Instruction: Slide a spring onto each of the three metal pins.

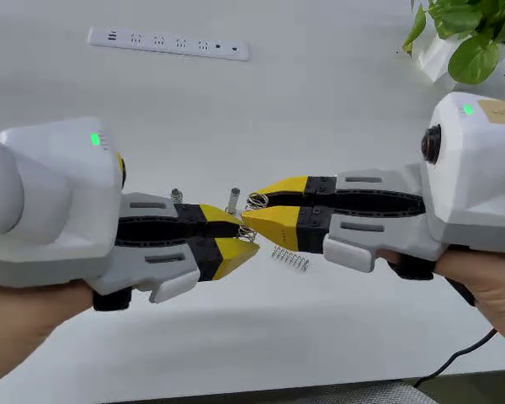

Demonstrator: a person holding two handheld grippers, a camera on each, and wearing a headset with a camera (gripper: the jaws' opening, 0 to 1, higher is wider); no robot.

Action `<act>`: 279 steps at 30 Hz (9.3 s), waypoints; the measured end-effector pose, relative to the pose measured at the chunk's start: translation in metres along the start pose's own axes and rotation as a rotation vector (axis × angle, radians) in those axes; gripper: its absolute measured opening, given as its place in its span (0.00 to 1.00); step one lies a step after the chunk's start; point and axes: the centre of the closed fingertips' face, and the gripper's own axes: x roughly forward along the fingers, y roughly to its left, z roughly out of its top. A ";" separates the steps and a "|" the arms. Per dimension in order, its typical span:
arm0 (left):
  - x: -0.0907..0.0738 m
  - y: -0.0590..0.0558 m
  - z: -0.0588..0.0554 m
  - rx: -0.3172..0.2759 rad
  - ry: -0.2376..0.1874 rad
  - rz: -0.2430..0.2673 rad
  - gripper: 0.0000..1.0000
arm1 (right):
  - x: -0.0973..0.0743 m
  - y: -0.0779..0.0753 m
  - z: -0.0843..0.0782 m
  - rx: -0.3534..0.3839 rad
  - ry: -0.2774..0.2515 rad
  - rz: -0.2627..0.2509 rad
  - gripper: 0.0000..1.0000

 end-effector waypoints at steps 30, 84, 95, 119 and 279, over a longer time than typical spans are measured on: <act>0.007 -0.013 -0.004 0.107 0.099 -0.079 0.06 | -0.028 0.007 -0.008 -0.404 0.522 0.328 0.26; 0.012 -0.021 -0.007 0.118 0.102 -0.108 0.06 | -0.019 0.017 -0.033 -0.517 0.700 0.452 0.07; 0.010 -0.022 -0.008 0.123 0.075 -0.108 0.07 | -0.018 0.019 -0.034 -0.520 0.713 0.457 0.06; -0.029 0.014 -0.029 0.099 0.009 0.037 0.40 | -0.003 -0.001 -0.018 -0.482 0.703 0.372 0.06; -0.072 0.063 -0.072 0.023 -0.098 0.128 0.99 | 0.077 -0.118 -0.102 -0.437 0.874 0.134 0.21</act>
